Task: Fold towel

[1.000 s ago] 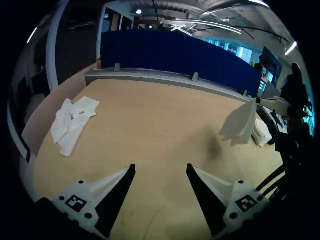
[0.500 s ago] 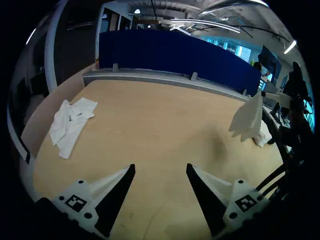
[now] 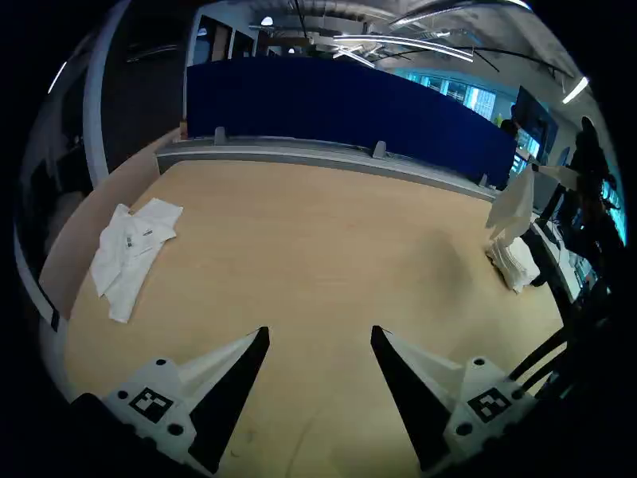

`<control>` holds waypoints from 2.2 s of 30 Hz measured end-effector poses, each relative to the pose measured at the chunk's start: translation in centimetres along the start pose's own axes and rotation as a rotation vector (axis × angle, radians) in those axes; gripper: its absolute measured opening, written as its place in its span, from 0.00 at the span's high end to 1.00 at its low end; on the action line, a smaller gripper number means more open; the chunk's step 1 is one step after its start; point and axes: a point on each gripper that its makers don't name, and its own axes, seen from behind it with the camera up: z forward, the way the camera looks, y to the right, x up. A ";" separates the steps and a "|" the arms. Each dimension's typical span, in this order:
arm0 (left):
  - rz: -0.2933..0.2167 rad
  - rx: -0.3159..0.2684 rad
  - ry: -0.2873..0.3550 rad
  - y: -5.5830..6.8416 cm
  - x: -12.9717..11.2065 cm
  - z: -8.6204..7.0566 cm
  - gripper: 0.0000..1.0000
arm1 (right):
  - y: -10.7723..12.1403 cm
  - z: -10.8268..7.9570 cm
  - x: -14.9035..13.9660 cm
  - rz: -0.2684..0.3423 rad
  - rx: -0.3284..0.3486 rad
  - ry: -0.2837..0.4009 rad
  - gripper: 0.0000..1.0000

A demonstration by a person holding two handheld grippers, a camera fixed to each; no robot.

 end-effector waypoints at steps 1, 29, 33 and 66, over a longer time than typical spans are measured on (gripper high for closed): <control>0.000 0.000 -0.001 0.1 0.0 0.1 0.05 | 1.0 0.0 0.1 -0.001 -0.010 -0.002 0.96; 0.023 0.012 -0.031 2.5 0.6 1.7 0.05 | 15.0 0.6 -4.8 0.063 -0.142 -0.101 0.96; 0.028 0.006 -0.031 3.0 0.8 1.9 0.05 | 15.4 -0.5 -6.9 0.079 -0.157 -0.124 0.96; 0.073 -0.019 -0.040 5.4 1.2 2.4 0.05 | 19.8 -9.7 -28.6 0.308 -0.399 -0.389 0.96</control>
